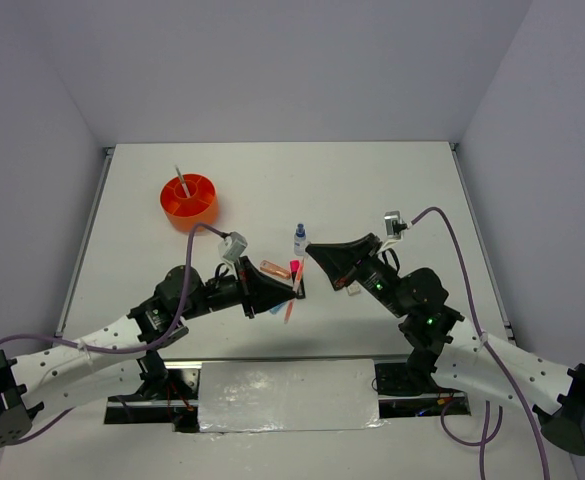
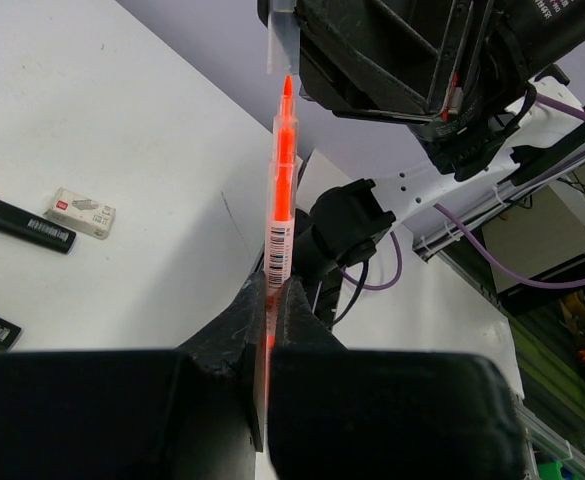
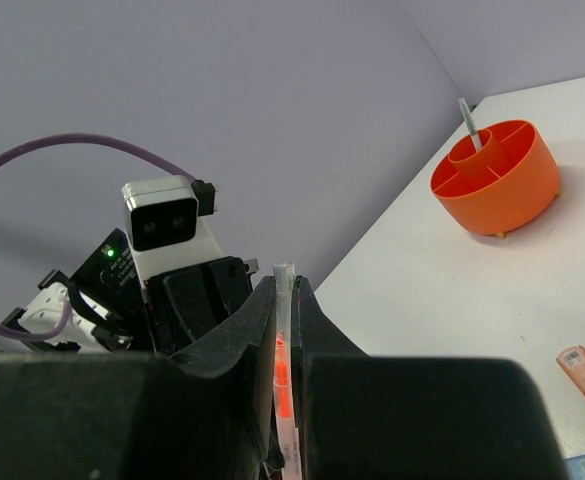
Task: Sort the stationery into containers
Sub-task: Close the pen cap on the pen.
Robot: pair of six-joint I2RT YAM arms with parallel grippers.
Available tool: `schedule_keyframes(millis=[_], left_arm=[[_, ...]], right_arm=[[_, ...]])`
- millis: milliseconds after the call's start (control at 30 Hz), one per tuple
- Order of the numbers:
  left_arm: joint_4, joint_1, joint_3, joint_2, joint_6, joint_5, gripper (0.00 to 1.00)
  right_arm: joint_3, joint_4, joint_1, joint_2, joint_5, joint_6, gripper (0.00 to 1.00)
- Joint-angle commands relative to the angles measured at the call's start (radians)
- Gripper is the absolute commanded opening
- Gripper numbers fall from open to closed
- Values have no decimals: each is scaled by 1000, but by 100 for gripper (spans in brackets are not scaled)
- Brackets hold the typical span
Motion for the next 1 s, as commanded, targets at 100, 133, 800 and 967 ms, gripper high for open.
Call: schedule_keyframes(millis=[100,133,800,967], left_arm=[[66,-4,24,5,19,9,0],[64,-4,24,4,19,4,0],[53,-4,43,7,29,-14,0],[38,-4,63,11,39,-22,0]], right_arm=[[3,30,10,-8,6,-8,0],[6,30,9,-7,4,-8,0],[-27,73,10,12,-25,15,0],[-57,84,12,6,-28,24,0]])
